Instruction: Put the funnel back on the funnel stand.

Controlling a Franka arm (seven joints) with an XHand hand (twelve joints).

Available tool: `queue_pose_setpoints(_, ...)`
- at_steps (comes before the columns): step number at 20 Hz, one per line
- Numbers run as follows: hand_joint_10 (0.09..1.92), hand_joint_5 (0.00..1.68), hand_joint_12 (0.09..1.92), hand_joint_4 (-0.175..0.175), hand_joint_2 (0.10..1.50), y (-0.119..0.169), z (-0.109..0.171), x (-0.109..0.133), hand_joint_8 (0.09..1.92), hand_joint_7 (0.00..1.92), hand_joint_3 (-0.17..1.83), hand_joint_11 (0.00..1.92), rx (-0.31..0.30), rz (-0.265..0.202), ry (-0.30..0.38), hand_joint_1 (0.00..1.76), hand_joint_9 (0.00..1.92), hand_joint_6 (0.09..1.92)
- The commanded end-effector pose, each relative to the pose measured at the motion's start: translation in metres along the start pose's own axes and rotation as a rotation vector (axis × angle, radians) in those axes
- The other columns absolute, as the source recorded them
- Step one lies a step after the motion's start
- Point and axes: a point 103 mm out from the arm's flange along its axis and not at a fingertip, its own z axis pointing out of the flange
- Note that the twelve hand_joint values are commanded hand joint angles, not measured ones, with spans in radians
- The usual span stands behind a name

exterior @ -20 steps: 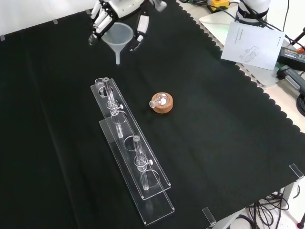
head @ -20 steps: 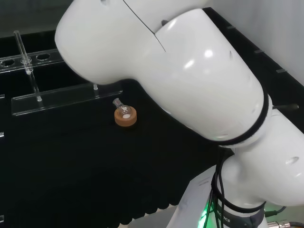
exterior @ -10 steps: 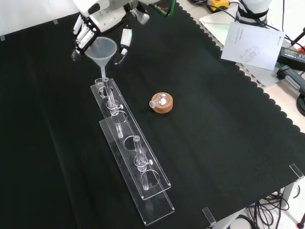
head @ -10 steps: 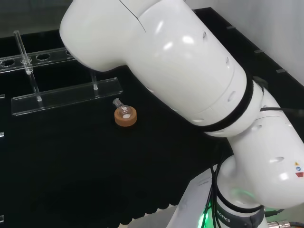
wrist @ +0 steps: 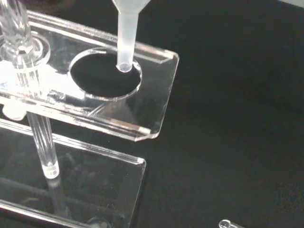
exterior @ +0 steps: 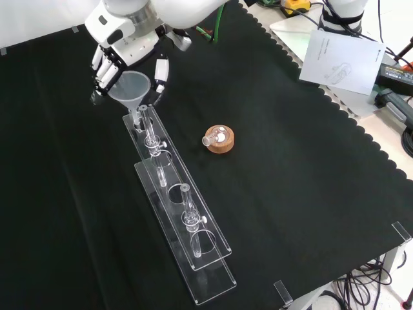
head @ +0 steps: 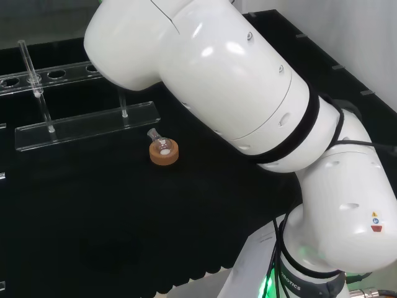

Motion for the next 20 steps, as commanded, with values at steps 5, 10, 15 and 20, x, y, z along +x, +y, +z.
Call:
queue_pose_setpoints(5,0.42,0.45,1.23,-0.041,0.79,0.004,0.021,0.007,0.68,0.52,0.48,0.71,0.042,0.001,0.011,0.73,1.04,0.09)
queue_pose_setpoints(10,0.42,0.44,1.24,-0.042,0.78,0.009,0.035,0.011,0.69,0.47,0.47,0.67,0.066,-0.008,0.005,0.72,0.95,0.09)
queue_pose_setpoints(15,0.47,0.41,1.27,-0.044,0.75,0.008,0.038,0.009,0.72,0.39,0.46,0.62,0.099,-0.029,-0.008,0.70,0.84,0.09)
queue_pose_setpoints(20,0.68,0.14,1.42,-0.026,0.66,-0.003,0.035,0.008,0.60,0.04,0.27,0.36,0.134,-0.050,-0.008,0.55,0.34,0.09)
